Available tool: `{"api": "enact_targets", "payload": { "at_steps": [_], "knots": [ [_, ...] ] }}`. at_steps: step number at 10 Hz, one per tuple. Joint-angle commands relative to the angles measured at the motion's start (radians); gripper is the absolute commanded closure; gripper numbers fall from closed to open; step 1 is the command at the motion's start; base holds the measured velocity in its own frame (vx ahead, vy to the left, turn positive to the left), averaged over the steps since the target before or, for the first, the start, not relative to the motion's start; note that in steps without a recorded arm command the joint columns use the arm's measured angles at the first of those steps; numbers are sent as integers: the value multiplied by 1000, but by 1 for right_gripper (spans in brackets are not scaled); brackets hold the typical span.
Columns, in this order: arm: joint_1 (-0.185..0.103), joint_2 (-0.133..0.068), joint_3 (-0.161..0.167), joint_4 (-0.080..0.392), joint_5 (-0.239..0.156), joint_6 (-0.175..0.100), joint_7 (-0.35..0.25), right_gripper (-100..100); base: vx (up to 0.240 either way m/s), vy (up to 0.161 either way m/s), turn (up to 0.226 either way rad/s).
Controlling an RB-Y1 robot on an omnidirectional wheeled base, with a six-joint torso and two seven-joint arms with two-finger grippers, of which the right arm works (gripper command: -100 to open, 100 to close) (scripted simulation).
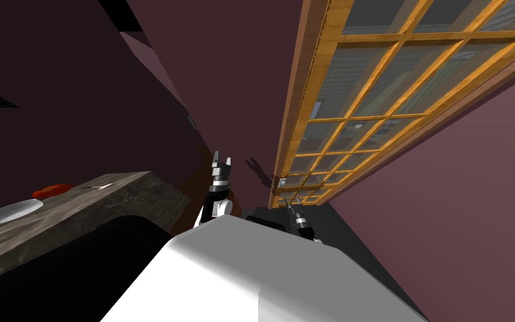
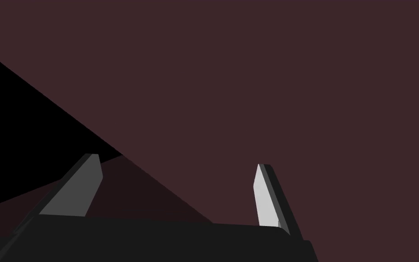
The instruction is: Pull the door open
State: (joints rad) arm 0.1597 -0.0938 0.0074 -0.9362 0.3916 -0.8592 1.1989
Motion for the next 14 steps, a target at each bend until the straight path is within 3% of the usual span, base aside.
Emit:
{"api": "enact_targets", "payload": {
  "at_steps": [1,4,7,10,11,12,14],
  "knots": [
    [-33,7,-3,34,0,11,13,-100,68,-11,-248],
    [-81,28,-7,82,1,21,35,-100,37,21,-106],
    [-132,64,-11,129,2,30,65,-100,140,31,34],
    [-157,91,-13,151,3,33,82,-100,195,-19,155],
    [-147,86,-11,139,4,35,77,-100,25,-28,26],
    [-147,86,-11,139,4,35,77,100,-33,6,-20],
    [-147,86,-11,139,4,35,77,100,-14,6,-12]
  ]
}}
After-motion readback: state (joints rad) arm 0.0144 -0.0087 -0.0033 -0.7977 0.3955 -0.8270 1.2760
